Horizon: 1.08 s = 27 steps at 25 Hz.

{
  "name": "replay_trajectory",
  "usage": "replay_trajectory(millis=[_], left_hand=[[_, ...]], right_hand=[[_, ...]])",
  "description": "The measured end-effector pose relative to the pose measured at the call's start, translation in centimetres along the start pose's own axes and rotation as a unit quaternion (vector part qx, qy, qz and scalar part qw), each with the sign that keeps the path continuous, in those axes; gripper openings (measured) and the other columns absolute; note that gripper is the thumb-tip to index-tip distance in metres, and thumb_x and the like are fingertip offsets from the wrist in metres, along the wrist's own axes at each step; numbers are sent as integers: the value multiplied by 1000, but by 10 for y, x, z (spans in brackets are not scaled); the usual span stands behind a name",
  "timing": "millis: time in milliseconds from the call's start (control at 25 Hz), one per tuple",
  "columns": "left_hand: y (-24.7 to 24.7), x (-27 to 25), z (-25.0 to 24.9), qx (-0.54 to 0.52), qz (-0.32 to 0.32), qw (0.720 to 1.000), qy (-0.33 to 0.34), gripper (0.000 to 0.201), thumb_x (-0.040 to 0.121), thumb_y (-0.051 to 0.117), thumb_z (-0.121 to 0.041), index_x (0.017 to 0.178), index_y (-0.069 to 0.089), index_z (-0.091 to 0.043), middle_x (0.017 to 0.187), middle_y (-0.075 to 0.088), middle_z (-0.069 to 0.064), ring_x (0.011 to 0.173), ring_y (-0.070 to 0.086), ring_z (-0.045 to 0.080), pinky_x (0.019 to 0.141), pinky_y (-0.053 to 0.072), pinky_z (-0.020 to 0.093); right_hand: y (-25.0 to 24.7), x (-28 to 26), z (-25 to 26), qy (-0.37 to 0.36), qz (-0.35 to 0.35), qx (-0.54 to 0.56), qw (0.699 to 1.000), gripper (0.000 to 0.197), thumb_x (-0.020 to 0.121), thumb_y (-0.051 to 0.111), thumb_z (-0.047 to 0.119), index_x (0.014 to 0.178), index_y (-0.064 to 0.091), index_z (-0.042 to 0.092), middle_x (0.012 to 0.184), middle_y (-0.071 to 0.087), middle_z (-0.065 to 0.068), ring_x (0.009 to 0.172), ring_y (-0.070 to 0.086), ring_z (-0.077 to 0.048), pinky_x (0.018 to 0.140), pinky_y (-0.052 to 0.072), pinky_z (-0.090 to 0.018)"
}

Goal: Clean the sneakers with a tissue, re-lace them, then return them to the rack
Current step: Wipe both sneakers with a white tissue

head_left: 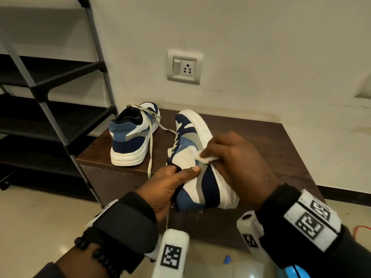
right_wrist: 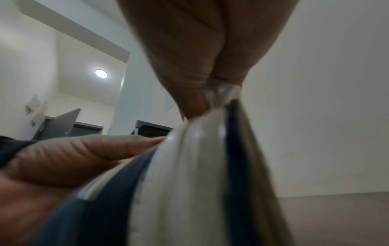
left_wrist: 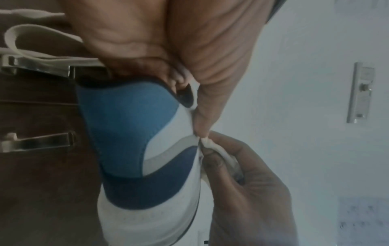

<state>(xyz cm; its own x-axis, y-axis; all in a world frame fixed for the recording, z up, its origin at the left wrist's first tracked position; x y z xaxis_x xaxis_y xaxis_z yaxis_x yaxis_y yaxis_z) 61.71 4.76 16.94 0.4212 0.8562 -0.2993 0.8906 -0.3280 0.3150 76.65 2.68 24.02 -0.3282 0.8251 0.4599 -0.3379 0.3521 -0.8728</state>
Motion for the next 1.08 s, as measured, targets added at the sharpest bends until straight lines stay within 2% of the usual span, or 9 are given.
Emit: replay_trajectory(millis=[120,200,280,360,520,640,720,880,1080], left_hand=[[-4,-2,-10,39,-15,999,-6,25,78,69,-14,100,66,-3,96,71,17,88,69,26,80,53,36],[-9,-1,-21,136,-19,990,-13,29,76,68,-18,102,65,-7,95,69,16,90,66,27,82,53,40],[-9,0,-28,240,-11,971,-5,21,82,64,-22,102,63,-16,92,70,9,91,65,25,79,53,38],[-7,-2,-32,279,-19,960,3,17,87,59,-22,104,62,-19,91,69,3,90,64,21,74,52,34],[-12,-4,-35,334,-32,941,43,36,78,68,-32,112,62,-22,98,72,-3,96,66,18,90,53,43],[-15,0,-33,351,-70,932,51,46,74,70,-40,115,57,-23,105,69,-4,99,64,17,91,53,44],[-14,-2,-31,351,-71,932,48,61,63,68,-51,116,55,-22,109,67,-4,101,62,18,92,52,45],[-15,-1,-31,351,-73,933,40,54,76,71,-45,121,53,-21,112,66,-4,104,61,17,93,52,44],[-13,-1,-31,351,-76,932,55,45,78,68,-37,117,54,-20,113,65,-4,103,61,18,93,52,44]], right_hand=[[-2,-2,2,11,19,20,1000,21,75,75,7,93,74,18,97,67,-3,92,58,-23,74,38,-26],[5,-5,11,-31,54,25,998,21,77,74,9,95,73,19,97,66,-2,92,57,-20,75,41,-26],[2,3,-4,16,16,35,999,21,80,70,9,99,72,18,102,64,-2,97,55,-20,78,37,-25],[-1,6,-15,64,-20,41,997,20,82,68,11,101,71,18,105,63,-1,100,54,-20,79,35,-23],[9,-9,11,-34,20,10,999,24,73,76,9,96,73,17,100,64,-5,93,58,-23,72,47,-27],[-4,-1,-23,63,-85,9,994,24,72,76,6,93,74,17,98,65,-5,95,57,-27,74,40,-27],[-7,-3,-28,92,-90,31,991,25,74,75,5,95,74,19,99,67,-1,95,56,-24,75,39,-26],[5,-20,7,-19,-12,22,1000,24,73,76,8,93,73,20,95,69,2,87,55,-14,70,37,-18],[-5,-6,-34,121,-126,68,982,23,75,73,1,92,73,16,100,64,-2,96,56,-21,76,39,-23]])
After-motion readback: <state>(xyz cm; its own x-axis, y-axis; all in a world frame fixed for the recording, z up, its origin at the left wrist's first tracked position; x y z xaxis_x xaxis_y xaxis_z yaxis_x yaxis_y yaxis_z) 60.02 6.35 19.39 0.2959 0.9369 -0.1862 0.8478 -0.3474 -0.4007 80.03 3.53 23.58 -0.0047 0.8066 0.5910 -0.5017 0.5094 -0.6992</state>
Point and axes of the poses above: each hand's wrist, its own x-axis towards the middle knuckle, its own y-axis out of the palm, z = x × y, the point moved 3 cm from there along x, towards the middle knuckle
